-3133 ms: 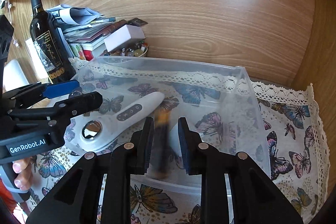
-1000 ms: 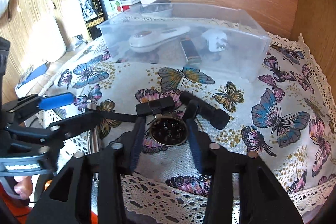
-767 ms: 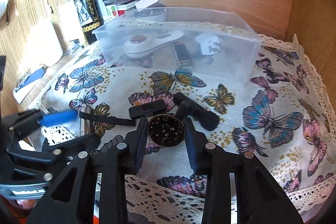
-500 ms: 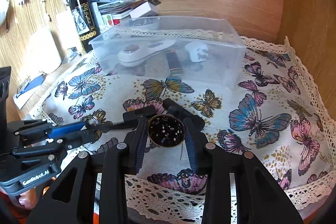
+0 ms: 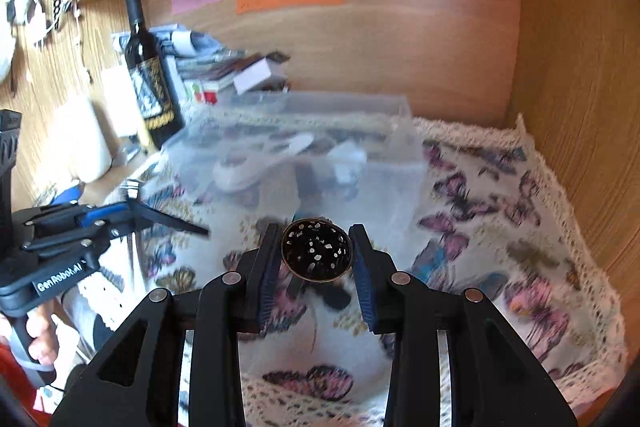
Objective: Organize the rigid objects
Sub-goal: 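Carry the cylinder into the box with the left tool while the right tool releases the container there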
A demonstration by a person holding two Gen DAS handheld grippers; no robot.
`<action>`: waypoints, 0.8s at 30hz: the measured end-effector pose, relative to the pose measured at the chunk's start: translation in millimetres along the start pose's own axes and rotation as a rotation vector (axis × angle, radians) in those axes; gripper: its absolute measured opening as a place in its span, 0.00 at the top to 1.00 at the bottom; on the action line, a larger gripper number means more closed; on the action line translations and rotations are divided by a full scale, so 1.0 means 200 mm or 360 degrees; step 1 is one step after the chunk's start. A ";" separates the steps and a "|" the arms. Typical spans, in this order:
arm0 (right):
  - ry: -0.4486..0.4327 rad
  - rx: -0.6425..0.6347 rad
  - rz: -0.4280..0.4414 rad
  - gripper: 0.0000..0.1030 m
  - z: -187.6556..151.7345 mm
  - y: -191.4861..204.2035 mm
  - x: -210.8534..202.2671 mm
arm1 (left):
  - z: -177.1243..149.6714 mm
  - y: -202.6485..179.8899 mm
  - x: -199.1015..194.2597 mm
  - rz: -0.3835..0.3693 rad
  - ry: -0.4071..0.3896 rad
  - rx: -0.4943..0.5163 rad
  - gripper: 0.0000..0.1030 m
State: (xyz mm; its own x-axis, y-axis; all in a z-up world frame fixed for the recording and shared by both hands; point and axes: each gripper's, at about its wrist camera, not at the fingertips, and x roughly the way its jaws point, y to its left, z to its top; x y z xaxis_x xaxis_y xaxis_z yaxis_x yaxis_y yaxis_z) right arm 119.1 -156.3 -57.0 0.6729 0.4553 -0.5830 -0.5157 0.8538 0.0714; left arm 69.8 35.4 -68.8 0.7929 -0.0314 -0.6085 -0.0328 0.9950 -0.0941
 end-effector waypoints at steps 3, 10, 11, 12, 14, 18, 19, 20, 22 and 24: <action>-0.0051 -0.0008 -0.0023 0.70 0.06 -0.02 -0.01 | 0.09 0.01 -0.05 0.0030 -0.0101 0.0014 0.86; -0.0156 -0.0021 -0.0045 0.70 0.21 -0.06 -0.01 | 0.27 0.04 -0.08 0.0076 -0.0253 0.0040 0.86; -0.0170 -0.0024 -0.0048 0.70 0.23 -0.06 -0.01 | 0.29 0.04 -0.08 0.0075 -0.0263 0.0044 0.86; -0.0179 -0.0025 -0.0051 0.70 0.25 -0.06 -0.01 | 0.32 0.04 -0.08 0.0077 -0.0273 0.0050 0.86; -0.0196 -0.0029 -0.0052 0.70 0.28 -0.07 0.00 | 0.36 0.04 -0.06 0.0077 -0.0287 0.0060 0.86; -0.0202 -0.0046 -0.0061 0.70 0.32 -0.07 0.04 | 0.45 0.07 -0.04 0.0052 -0.0316 0.0033 0.86; -0.0198 -0.0051 -0.0060 0.70 0.33 -0.07 0.06 | 0.47 0.08 -0.03 0.0046 -0.0324 0.0022 0.86; -0.0195 -0.0053 -0.0058 0.70 0.33 -0.07 0.07 | 0.49 0.09 -0.03 0.0039 -0.0329 0.0010 0.86; -0.0181 -0.0059 -0.0057 0.70 0.34 -0.07 0.10 | 0.51 0.11 0.00 0.0025 -0.0327 -0.0007 0.86; -0.0161 -0.0063 -0.0057 0.70 0.35 -0.07 0.15 | 0.52 0.12 0.04 0.0023 -0.0315 -0.0021 0.86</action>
State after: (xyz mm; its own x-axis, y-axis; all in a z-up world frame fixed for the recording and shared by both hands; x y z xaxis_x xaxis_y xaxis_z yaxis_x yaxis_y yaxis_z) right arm 182.7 -136.8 -18.3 0.7405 0.4495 -0.4996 -0.5094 0.8603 0.0189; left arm 138.3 69.2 7.0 0.8965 0.0030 -0.4429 -0.0516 0.9939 -0.0976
